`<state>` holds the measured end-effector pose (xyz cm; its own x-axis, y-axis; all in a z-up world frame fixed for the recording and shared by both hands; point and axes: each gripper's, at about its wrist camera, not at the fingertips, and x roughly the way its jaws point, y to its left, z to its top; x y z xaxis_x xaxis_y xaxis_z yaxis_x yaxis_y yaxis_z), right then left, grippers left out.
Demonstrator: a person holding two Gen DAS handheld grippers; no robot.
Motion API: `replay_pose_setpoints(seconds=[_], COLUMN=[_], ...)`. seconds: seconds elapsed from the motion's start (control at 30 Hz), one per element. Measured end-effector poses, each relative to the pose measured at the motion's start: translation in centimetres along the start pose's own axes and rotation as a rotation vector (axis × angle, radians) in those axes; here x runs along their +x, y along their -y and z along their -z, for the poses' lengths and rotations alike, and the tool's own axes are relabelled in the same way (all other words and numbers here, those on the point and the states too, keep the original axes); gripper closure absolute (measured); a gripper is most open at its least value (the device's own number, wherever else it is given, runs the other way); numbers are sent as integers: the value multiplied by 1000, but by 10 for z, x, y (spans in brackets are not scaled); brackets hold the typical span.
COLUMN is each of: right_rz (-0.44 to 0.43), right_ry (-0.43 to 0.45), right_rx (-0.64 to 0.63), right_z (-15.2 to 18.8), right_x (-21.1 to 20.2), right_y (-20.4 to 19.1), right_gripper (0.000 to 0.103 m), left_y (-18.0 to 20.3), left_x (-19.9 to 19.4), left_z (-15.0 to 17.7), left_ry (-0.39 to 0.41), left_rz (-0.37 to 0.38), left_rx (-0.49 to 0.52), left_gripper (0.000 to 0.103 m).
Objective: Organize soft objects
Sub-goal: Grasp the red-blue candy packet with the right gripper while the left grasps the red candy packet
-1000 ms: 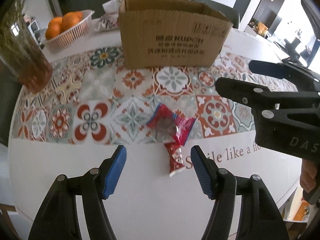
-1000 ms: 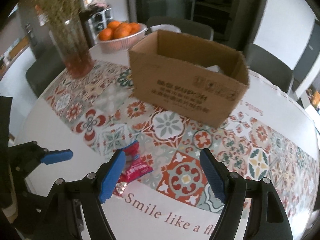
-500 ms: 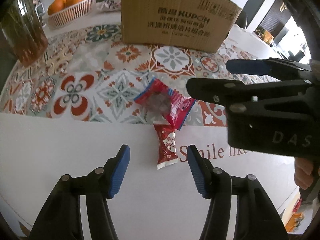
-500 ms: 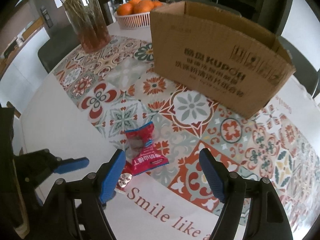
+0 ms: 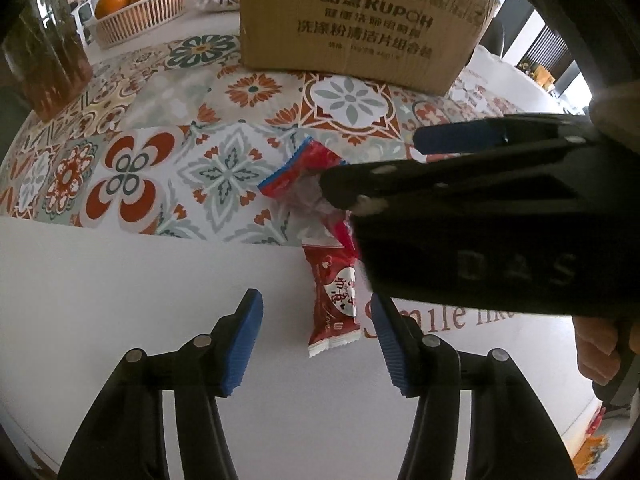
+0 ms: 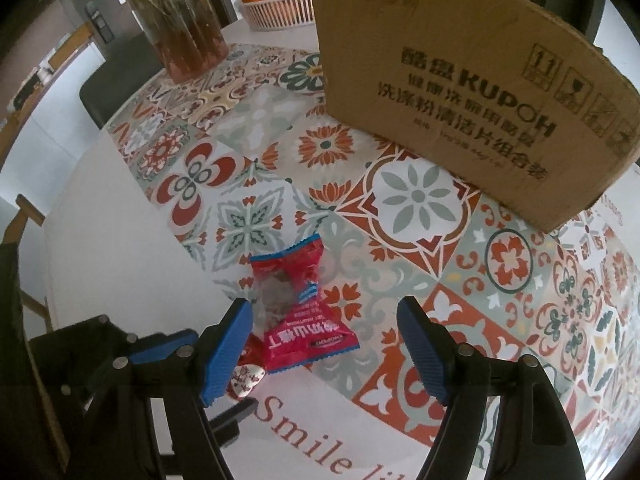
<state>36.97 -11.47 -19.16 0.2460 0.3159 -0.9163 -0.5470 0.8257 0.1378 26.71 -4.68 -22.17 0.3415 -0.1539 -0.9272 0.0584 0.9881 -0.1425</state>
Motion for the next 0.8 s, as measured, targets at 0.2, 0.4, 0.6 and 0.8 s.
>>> replay_pose_setpoints(seconds=[0.2, 0.4, 0.6, 0.8], right_rz=[-5, -19, 8, -11], right_ry=[-30, -41, -48, -56], right_rx=[-2, 13, 34, 76], right_z=[-1, 1, 7, 11], right_x=[17, 26, 31, 27], right_y=[-2, -1, 3, 7], right_gripper=[34, 41, 59, 57], left_y=[6, 4, 0, -11], left_x=[8, 14, 13, 12], left_z=[2, 3, 3, 0], left_ry=[13, 22, 39, 32], left_rz=[-39, -55, -58, 7], left_rx=[22, 22, 44, 3], left_gripper=[52, 67, 78, 78])
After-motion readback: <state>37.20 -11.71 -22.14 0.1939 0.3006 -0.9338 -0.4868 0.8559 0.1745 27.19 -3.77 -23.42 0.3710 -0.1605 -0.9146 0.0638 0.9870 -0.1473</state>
